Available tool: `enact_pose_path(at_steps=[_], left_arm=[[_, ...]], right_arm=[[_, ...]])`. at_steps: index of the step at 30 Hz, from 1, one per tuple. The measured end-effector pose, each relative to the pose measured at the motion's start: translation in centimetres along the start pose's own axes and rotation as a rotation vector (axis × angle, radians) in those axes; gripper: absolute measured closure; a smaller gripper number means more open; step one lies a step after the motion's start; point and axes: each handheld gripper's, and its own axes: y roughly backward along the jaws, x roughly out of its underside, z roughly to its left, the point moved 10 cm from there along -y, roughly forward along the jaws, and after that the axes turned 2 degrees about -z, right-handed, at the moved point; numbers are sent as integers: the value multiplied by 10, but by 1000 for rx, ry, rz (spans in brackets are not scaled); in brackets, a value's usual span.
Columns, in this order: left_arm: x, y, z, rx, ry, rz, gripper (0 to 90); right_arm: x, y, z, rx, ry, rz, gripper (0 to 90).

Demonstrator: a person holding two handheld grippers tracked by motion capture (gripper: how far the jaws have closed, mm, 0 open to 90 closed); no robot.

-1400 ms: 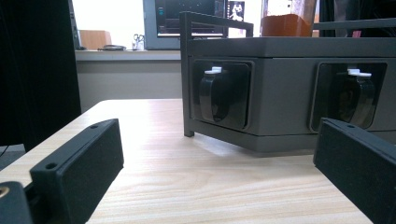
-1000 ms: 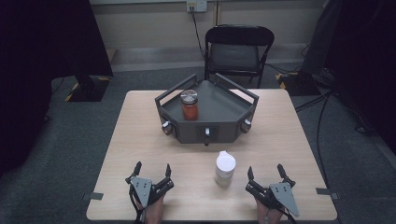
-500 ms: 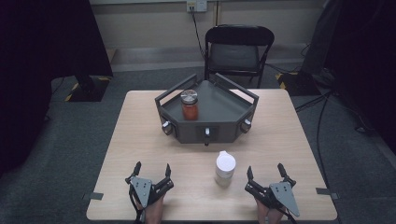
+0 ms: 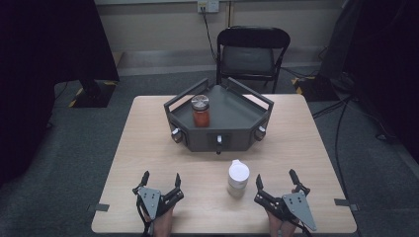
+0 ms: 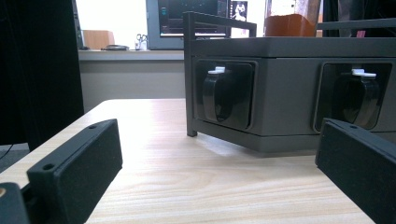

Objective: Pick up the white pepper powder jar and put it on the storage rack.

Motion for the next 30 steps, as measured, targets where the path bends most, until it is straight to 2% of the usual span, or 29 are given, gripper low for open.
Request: enact_pose_path(at_steps=[12, 14, 22, 30], left_arm=[[0, 0, 0, 0, 0, 0, 0], [0, 0, 0, 0, 0, 0, 0], [0, 0, 0, 1, 0, 0, 0], [0, 0, 0, 1, 0, 0, 0]], right_arm=[[-19, 0, 13, -55, -7, -28, 0], [-22, -1, 17, -75, -11, -26, 0], [-24, -8, 29, -139, -12, -1, 12], [-19, -16, 42, -191, -3, 30, 46]])
